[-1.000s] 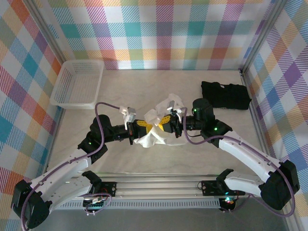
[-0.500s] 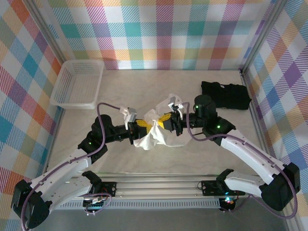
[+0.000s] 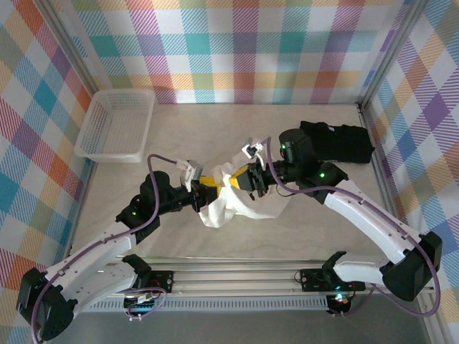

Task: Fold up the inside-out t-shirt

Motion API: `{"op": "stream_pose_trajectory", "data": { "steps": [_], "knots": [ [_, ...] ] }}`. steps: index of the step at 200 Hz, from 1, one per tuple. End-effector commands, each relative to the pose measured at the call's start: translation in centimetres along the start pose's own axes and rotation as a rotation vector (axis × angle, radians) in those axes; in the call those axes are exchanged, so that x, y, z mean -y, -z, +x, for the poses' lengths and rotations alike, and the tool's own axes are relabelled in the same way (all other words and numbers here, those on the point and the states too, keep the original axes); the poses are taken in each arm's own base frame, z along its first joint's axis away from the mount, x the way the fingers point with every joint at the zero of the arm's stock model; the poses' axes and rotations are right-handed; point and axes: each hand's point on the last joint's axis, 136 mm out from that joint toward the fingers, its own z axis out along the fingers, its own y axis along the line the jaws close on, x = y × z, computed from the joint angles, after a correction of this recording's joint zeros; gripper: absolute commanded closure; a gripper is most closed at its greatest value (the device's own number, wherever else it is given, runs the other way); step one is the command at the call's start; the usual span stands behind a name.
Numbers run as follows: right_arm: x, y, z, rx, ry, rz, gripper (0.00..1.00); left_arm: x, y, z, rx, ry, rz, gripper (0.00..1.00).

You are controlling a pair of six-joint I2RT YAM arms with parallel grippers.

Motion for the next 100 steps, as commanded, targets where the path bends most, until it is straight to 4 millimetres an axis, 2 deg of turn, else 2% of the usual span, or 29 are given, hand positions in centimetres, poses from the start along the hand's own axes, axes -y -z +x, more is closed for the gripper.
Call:
{"op": "stream_pose_trajectory", "data": {
  "steps": [1, 17, 29, 51, 66, 75, 90, 100],
  "knots": [
    [-0.1, -0.3, 0.8, -0.049, 0.020, 0.016, 1.00, -2.7, 0.5, 0.6, -0.007, 0.002, -0.147, 0.72],
    [1.3, -0.6, 2.4, -0.094, 0.005, 0.092, 1.00, -4.9, 1.3, 1.2, -0.017, 0.031, -0.283, 0.73],
    [2.1, -1.0, 4.2, -0.141, -0.014, 0.127, 1.00, -7.3, 2.6, 1.9, -0.026, 0.078, -0.432, 0.72],
    [1.9, -2.4, 8.3, -0.250, -0.049, 0.092, 1.00, -10.5, 5.7, 3.2, -0.027, 0.137, -0.670, 0.68],
    [0.7, -3.1, 11.6, -0.335, -0.061, 0.016, 1.00, -11.7, 7.4, 3.5, -0.013, 0.152, -0.772, 0.63],
    [0.4, -2.9, 13.2, -0.369, -0.082, -0.001, 1.00, -11.8, 7.7, 3.3, -0.011, 0.147, -0.789, 0.61],
    [0.3, -2.4, 15.0, -0.400, -0.106, 0.003, 0.93, -11.8, 7.2, 3.4, -0.027, 0.147, -0.777, 0.57],
    [0.6, -2.1, 15.2, -0.398, -0.104, 0.027, 0.88, -11.7, 6.3, 3.7, -0.055, 0.154, -0.753, 0.55]
  ]
}}
